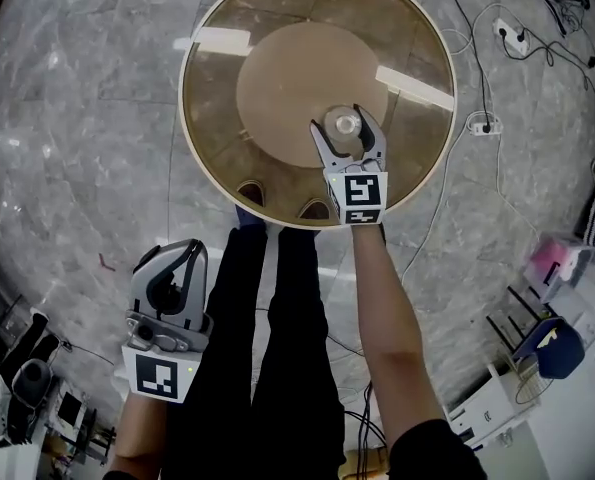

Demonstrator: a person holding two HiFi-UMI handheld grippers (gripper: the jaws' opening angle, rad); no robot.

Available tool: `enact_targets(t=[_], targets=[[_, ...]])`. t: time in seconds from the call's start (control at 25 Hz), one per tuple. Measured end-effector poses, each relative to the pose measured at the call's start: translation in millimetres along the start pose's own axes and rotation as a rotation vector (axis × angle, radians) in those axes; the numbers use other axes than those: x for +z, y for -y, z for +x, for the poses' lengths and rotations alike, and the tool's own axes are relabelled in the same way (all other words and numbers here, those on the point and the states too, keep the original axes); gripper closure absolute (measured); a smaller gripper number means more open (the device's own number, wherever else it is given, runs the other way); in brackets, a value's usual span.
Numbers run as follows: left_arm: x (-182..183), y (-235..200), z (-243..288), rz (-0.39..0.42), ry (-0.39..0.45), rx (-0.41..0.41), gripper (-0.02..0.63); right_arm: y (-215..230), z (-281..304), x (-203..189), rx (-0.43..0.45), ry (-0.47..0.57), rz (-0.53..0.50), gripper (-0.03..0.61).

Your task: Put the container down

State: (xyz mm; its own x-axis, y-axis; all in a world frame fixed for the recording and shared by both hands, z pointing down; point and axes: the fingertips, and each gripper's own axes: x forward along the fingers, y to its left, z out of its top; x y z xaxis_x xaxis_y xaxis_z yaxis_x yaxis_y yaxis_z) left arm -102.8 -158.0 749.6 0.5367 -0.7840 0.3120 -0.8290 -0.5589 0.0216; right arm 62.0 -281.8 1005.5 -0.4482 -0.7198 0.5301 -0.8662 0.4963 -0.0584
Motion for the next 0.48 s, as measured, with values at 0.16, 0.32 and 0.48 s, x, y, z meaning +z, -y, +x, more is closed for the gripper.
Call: enact_targets(t=[0.16,0.32,0.48], targets=[[-6,1,2,0.003,-0.005,-0.013,0.589,5,7,-7,-0.013,0.002,0.007,0.247],[-9,3,5,0.037,0.002,-0.010,0.589,7,13,-12,-0.027,0.002,0.001,0.247],[-11,9,11,0.045,0.003,-0.022,0.589,9,22,-12,-0.027,0.012,0.003,0.247]])
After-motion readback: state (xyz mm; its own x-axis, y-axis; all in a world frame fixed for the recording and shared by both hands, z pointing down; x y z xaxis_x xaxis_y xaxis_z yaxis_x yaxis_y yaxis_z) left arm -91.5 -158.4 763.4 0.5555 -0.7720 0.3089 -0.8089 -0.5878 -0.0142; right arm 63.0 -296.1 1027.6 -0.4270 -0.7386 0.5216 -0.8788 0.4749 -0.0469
